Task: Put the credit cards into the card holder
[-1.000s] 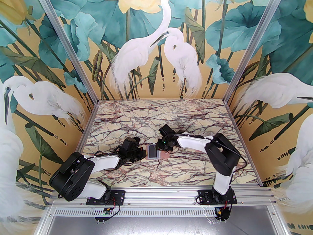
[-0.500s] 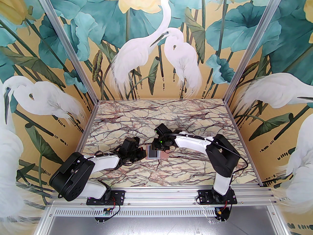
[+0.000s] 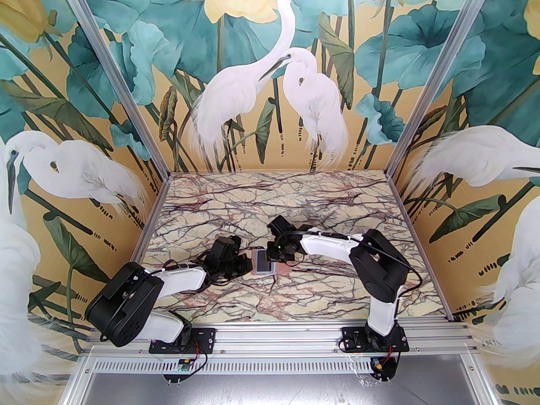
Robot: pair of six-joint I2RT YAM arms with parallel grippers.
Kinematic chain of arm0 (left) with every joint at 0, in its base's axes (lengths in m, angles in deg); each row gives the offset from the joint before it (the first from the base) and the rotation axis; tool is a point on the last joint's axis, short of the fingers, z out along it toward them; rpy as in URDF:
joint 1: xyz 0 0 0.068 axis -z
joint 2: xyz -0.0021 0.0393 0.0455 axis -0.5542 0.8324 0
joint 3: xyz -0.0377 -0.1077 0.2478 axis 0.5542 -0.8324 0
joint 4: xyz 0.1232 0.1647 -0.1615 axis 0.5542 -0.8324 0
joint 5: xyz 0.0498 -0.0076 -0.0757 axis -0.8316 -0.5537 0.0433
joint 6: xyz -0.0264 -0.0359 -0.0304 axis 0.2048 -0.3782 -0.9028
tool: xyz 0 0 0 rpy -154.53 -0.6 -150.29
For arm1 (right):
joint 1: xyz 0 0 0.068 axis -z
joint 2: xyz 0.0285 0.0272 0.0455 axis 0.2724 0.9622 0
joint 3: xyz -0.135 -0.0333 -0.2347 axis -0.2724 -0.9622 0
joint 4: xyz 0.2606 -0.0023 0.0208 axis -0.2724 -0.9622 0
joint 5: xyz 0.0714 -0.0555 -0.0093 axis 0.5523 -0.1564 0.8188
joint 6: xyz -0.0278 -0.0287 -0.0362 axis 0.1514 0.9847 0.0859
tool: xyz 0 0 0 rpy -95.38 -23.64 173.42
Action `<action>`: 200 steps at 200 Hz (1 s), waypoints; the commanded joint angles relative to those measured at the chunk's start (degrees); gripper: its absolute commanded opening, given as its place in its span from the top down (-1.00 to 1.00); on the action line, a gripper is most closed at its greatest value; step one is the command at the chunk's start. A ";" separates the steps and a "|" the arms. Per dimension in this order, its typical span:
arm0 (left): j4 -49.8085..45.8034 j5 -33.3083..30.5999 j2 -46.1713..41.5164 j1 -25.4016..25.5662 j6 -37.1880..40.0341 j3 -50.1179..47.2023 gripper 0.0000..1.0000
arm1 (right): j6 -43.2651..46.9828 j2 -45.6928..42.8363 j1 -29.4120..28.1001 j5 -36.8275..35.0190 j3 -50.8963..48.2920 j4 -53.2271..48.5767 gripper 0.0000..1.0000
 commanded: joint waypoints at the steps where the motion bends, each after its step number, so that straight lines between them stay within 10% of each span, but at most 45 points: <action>1: -1.46 -1.30 0.79 0.76 -0.27 -1.37 1.00 | 0.17 0.47 -0.01 -0.13 -1.11 0.45 0.72; 200: -6.18 -2.34 -4.15 0.76 0.46 -0.06 0.94 | 0.42 3.22 0.07 -0.93 -4.25 2.27 0.81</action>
